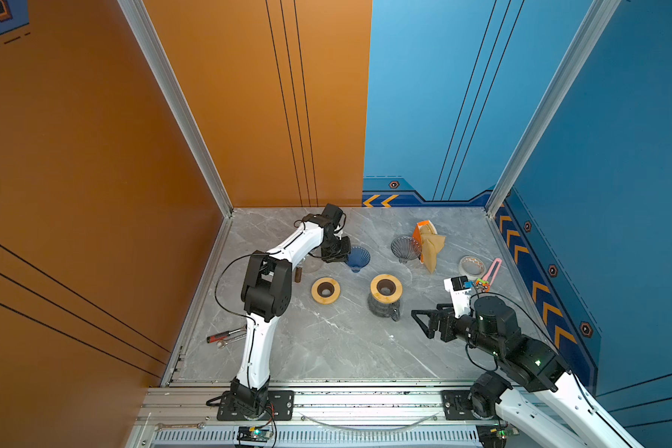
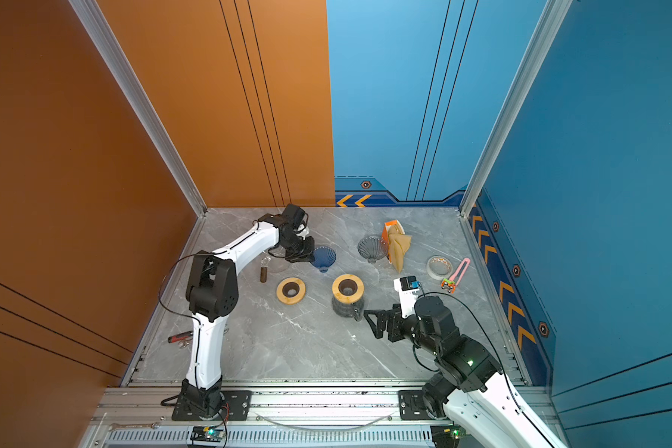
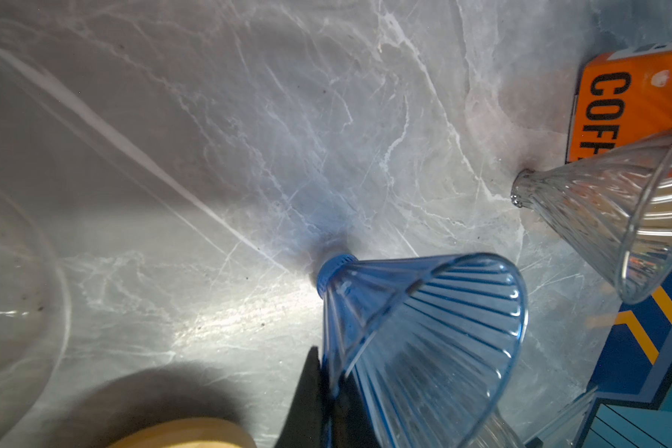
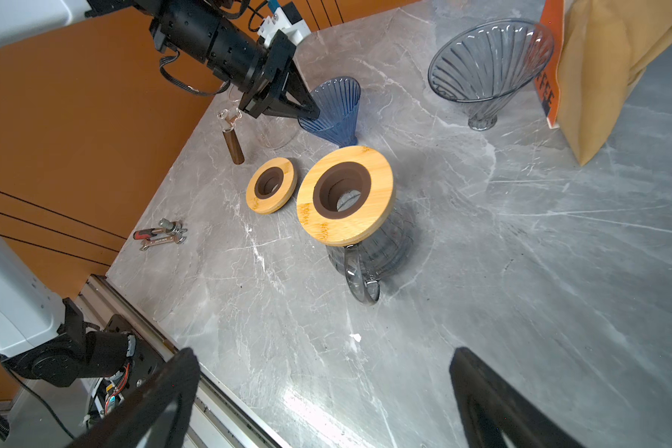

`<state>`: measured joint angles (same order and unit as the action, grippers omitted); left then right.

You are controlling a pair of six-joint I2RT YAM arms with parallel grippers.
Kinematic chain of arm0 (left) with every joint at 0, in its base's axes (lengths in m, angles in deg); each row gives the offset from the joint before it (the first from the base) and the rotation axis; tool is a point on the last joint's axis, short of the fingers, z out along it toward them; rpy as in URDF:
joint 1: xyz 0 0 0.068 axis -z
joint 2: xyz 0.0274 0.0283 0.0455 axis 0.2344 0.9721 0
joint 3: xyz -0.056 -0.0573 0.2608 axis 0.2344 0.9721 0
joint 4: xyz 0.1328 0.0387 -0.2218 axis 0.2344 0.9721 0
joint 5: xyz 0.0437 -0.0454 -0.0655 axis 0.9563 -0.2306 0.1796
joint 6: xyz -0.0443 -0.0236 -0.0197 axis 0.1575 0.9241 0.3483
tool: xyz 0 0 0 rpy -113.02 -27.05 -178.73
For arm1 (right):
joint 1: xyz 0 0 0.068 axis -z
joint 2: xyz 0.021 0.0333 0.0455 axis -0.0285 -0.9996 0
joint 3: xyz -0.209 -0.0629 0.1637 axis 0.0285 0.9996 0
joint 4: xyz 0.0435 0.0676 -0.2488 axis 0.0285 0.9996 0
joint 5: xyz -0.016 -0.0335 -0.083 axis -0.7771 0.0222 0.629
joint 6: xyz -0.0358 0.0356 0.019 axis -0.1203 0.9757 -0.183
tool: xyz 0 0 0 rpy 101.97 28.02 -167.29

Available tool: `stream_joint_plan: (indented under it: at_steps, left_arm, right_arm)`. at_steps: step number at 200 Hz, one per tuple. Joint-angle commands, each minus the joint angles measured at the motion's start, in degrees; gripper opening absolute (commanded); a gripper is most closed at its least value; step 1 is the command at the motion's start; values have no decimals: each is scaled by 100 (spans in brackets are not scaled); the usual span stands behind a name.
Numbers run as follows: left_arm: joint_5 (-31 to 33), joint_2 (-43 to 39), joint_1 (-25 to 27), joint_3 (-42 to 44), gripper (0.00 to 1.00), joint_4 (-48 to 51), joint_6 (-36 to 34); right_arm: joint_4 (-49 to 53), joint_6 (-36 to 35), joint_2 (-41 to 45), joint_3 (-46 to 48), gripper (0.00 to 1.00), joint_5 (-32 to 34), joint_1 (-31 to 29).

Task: Place the coffee filter in the dripper
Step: 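Close the left gripper on the rim of the blue dripper, then lift the blue dripper with the left gripper and carry it over the wooden-collared carafe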

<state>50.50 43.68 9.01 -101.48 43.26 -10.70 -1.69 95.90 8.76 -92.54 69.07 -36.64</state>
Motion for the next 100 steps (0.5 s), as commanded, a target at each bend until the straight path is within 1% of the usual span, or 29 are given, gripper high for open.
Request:
stream_joint_plan:
  at_steps: [1, 33, 57, 100]
  left_arm:
    - [-235, -619, 54, 36, 6, 378, -267]
    - [-299, -1137, 149, 123, 6, 675, -448]
    - [-518, -1487, 197, 178, 6, 810, -450]
    - [-617, -1823, 550, 40, 6, 1240, -584]
  right_arm:
    - [105, 134, 90, 99, 99, 326, -34]
    - [129, 155, 199, 117, 100, 259, -37]
    - [246, 141, 283, 104, 100, 272, -40]
    - [301, 133, 460, 81, 100, 20, -33]
